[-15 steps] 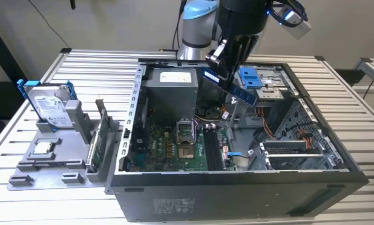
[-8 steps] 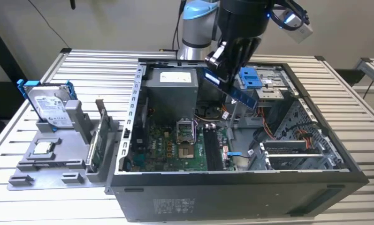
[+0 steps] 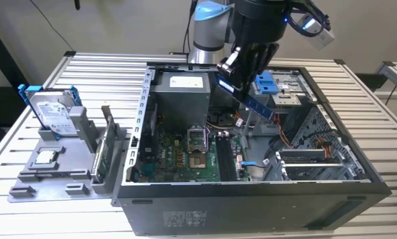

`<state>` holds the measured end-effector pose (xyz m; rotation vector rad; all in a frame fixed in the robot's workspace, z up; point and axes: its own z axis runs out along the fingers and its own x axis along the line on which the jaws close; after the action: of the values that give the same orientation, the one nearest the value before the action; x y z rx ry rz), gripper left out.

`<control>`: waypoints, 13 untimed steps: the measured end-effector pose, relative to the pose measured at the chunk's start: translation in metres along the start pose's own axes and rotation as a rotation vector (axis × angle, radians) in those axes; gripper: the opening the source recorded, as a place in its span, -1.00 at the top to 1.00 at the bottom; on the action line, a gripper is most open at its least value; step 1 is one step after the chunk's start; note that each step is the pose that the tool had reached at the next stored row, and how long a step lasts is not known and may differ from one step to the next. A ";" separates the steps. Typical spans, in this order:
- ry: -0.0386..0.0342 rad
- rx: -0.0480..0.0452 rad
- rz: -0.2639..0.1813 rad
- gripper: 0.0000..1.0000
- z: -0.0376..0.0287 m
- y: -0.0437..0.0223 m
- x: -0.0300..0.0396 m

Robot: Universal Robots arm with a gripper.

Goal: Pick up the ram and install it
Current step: 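Insert the ram into the slot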

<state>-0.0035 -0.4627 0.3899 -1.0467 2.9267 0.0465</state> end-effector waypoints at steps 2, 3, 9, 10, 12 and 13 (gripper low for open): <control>-0.0002 0.0004 0.009 0.72 0.0003 -0.0009 0.0008; -0.0003 0.0005 0.014 0.72 0.0005 -0.0012 0.0010; -0.0007 0.0017 0.040 0.72 0.0012 -0.0032 0.0026; -0.0008 0.0018 0.044 0.72 0.0013 -0.0035 0.0029; -0.0009 0.0021 0.051 0.72 0.0015 -0.0042 0.0034; -0.0011 0.0021 0.054 0.72 0.0017 -0.0044 0.0036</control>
<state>-0.0035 -0.4684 0.3880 -0.9669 2.9531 0.0454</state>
